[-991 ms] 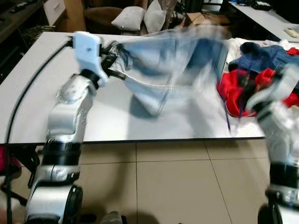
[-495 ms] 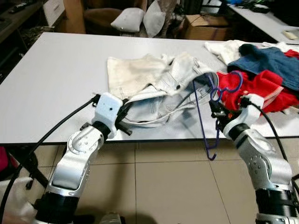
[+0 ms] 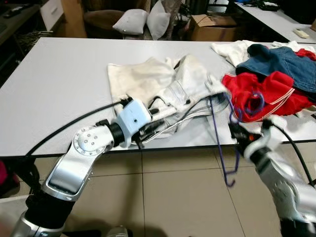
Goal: Hang hanger
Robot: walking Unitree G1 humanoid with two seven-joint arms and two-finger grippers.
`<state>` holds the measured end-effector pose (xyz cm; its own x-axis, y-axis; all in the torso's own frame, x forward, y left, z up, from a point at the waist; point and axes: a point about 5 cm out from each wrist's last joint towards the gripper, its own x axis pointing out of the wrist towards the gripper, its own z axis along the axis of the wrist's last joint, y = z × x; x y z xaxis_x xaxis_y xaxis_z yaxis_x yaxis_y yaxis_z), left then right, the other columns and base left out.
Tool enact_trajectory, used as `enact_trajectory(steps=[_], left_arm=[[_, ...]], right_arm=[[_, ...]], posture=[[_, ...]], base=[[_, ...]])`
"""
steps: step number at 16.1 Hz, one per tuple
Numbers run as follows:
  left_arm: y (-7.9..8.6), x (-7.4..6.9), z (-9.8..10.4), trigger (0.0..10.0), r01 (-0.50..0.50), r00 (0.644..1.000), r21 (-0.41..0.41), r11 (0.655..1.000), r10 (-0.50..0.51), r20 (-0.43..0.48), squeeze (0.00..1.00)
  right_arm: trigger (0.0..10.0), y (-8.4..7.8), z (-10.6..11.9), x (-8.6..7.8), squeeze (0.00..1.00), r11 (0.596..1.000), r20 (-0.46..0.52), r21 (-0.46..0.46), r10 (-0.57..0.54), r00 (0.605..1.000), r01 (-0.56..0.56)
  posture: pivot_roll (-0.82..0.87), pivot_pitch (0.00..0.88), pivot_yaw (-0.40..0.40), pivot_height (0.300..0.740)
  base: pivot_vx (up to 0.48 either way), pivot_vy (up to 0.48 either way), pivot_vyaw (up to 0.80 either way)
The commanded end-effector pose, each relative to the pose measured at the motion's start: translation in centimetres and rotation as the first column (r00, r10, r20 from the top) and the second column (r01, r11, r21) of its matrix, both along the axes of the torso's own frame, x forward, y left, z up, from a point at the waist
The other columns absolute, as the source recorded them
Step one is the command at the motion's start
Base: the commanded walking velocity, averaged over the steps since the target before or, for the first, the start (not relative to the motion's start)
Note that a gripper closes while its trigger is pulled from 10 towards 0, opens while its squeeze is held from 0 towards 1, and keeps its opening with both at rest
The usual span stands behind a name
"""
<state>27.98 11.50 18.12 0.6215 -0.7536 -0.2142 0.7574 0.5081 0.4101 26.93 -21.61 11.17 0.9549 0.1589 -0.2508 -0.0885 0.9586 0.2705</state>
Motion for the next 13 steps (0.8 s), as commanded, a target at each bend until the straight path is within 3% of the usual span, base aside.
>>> enact_trajectory(steps=[1, 2, 5, 7, 8, 10, 13], left_arm=[[-0.6, 0.1, 1.1, 10.0, 0.018, 0.999, -0.021, 1.0, -0.018, 0.034, 1.0], [-1.1, 0.5, 1.2, 10.0, 0.019, 0.999, -0.027, 0.999, -0.018, 0.048, 1.0], [-6.1, 3.2, 0.4, 10.0, 0.057, 0.994, -0.015, 0.998, -0.055, 0.092, 1.0], [-7.4, 4.2, -0.6, 10.0, 0.056, 0.994, 0.028, 0.998, -0.059, 0.097, 1.0], [-8.5, 4.9, -1.6, 10.0, 0.056, 0.991, 0.09, 0.994, -0.066, 0.113, 1.0], [-9.9, 5.0, -1.8, 10.0, 0.091, 0.99, 0.081, 0.993, -0.099, 0.102, 1.0], [-11.0, 5.7, -1.4, 10.0, 0.069, 0.984, 0.078, 0.995, -0.081, 0.157, 1.0]], right_arm=[[10.0, -0.5, 0.2, -0.3, 0.0, 1.0, -0.004, 0.002, -0.008, 1.0, 0.008], [10.0, -0.7, 0.1, -0.5, 0.0, 1.0, -0.007, 0.013, -0.016, 1.0, 0.016], [10.0, -1.6, -0.3, -1.1, 0.0, 0.993, -0.018, 0.108, -0.051, 0.999, 0.053], [10.0, -1.7, -0.2, -1.3, 0.0, 0.989, -0.006, 0.14, -0.047, 0.999, 0.048], [10.0, -1.3, 0.6, -1.5, 0.0, 0.982, 0.046, 0.19, -0.028, 0.999, 0.019], [10.0, -0.6, 2.3, -1.5, 0.0, 0.964, 0.146, 0.26, 0.027, 0.989, -0.065], [10.0, 0.0, 3.8, -1.6, 0.0, 0.936, 0.228, 0.318, 0.077, 0.97, -0.149]], posture=[[-0.06, 0.0, -0.034, 0.74], [-0.06, 0.0, -0.041, 0.74], [-0.05, 0.0, -0.054, 0.74], [-0.06, 0.0, -0.047, 0.74], [-0.09, 0.0, -0.021, 0.74], [-0.1, 0.0, -0.006, 0.74], [-0.11, 0.0, -0.005, 0.74]], base=[[0.0, 0.0, 0.0], [0.0, 0.0, 0.0], [0.0, 0.0, 0.0], [0.0, 0.0, 0.0], [0.0, 0.0, 0.0], [0.0, 0.0, 0.0], [0.0, 0.0, 0.0]])
